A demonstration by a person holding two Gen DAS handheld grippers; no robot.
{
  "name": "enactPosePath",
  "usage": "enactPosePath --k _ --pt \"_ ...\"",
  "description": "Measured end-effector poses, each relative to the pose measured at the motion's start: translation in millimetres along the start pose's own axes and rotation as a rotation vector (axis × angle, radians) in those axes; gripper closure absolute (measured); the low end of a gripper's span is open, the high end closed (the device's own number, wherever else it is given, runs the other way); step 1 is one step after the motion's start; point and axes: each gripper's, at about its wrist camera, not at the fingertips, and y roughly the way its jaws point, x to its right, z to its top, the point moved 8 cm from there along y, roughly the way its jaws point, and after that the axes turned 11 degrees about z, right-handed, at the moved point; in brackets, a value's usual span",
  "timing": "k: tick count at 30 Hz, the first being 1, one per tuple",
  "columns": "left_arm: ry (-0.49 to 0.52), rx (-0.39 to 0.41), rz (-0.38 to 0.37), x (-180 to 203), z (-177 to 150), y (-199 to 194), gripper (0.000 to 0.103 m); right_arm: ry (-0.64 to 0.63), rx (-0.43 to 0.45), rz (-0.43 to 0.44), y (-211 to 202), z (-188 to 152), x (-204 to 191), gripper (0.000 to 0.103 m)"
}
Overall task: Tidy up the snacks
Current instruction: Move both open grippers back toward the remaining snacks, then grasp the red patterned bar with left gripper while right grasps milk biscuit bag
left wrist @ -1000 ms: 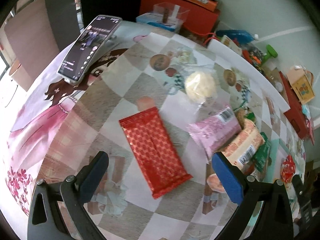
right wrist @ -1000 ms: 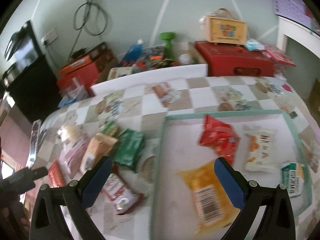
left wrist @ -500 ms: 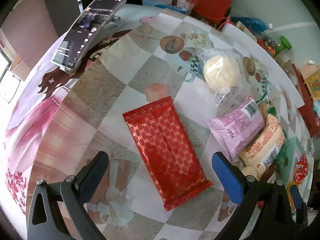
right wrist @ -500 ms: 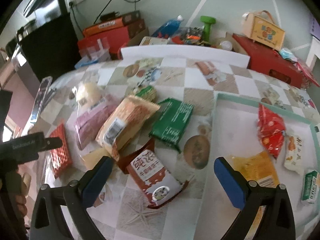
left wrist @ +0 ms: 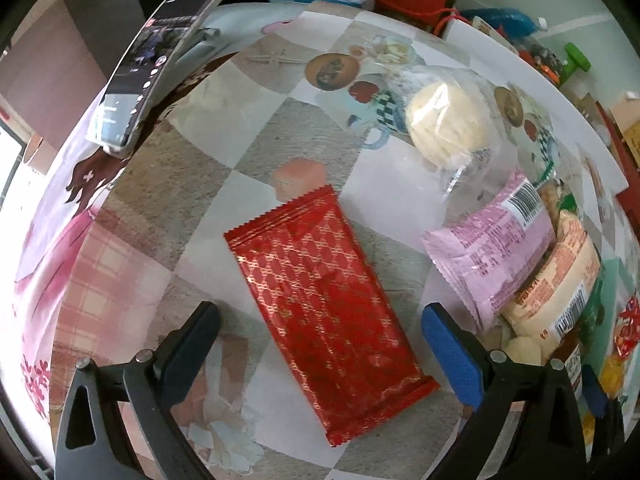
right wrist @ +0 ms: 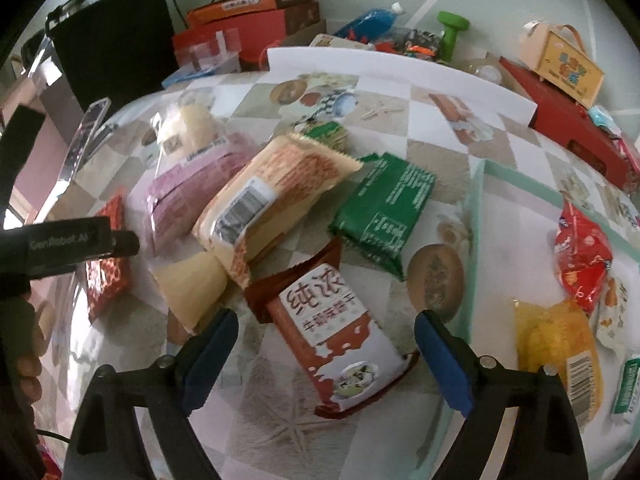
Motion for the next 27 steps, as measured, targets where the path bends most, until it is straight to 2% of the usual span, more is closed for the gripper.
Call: enactPosePath --k 4,6,11,15,20,25,27 --pt "0.031 0.021 0.006 12 1 -5 0.017 -0.018 -0.006 -0.007 2 0 -3 0.012" --pt "0.041 0.025 -0.002 17 1 -7 0.022 -0.022 -0.010 -0.008 2 -1 -4 0.019" --pt "0.089 0.043 -0.017 36 -3 -14 0.036 -0.030 -0.019 0.000 3 -4 -8 0.025" --pt "0.130 0.047 -0.057 54 -6 -22 0.039 -0.040 -0.014 -0.001 4 -2 -10 0.029" --pt "0.182 0.056 -0.058 69 -10 -25 0.039 -0.036 -0.006 -0.004 5 -1 -8 0.029" --pt "0.199 0.065 -0.050 72 -12 -24 0.040 -0.025 0.001 -0.018 5 -1 -4 0.029" --pt "0.186 0.064 -0.057 62 -11 -21 0.044 -0.017 0.003 -0.021 4 -1 -3 0.034"
